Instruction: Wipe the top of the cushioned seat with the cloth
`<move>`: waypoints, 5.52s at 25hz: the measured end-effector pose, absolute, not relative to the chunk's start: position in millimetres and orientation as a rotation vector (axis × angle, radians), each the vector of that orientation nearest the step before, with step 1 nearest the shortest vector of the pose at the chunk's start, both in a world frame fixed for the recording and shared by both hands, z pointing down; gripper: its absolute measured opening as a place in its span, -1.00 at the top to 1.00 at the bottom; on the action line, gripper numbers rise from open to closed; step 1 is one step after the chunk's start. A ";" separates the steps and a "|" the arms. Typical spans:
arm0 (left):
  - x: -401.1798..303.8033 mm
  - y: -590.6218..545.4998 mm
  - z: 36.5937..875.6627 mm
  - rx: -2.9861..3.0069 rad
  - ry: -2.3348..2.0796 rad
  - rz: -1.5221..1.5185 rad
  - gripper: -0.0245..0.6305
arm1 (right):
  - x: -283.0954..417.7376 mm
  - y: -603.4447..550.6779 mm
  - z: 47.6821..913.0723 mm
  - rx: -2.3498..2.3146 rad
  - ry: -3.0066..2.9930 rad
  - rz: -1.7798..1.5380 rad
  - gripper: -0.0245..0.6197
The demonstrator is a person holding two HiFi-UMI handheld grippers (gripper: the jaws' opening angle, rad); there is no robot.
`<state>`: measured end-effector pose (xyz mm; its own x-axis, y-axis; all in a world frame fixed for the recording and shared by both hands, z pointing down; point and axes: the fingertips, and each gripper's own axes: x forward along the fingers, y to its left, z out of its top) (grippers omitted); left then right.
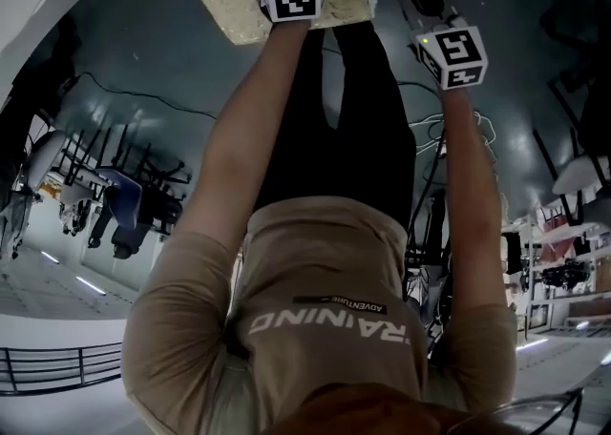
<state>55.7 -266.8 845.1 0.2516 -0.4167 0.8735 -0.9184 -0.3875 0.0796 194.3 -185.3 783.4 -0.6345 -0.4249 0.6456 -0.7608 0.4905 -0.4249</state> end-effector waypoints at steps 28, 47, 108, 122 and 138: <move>103.3 -197.7 756.2 2.165 -0.774 0.660 0.78 | 139.6 -154.6 746.9 0.970 -2.281 0.904 0.92; -263.7 -122.6 750.6 1.884 -1.368 0.671 0.78 | -108.8 -84.7 735.8 0.517 -2.345 0.753 0.92; -44.0 -127.0 836.3 1.796 -1.180 0.900 0.78 | 118.8 -94.9 790.8 0.750 -2.252 0.942 0.92; 145.2 -148.0 848.3 1.843 -1.100 0.893 0.78 | 309.1 -75.9 819.2 0.897 -2.156 1.012 0.92; 190.6 -133.3 832.1 1.951 -0.988 0.880 0.78 | 289.5 -87.6 820.9 0.898 -2.225 1.019 0.92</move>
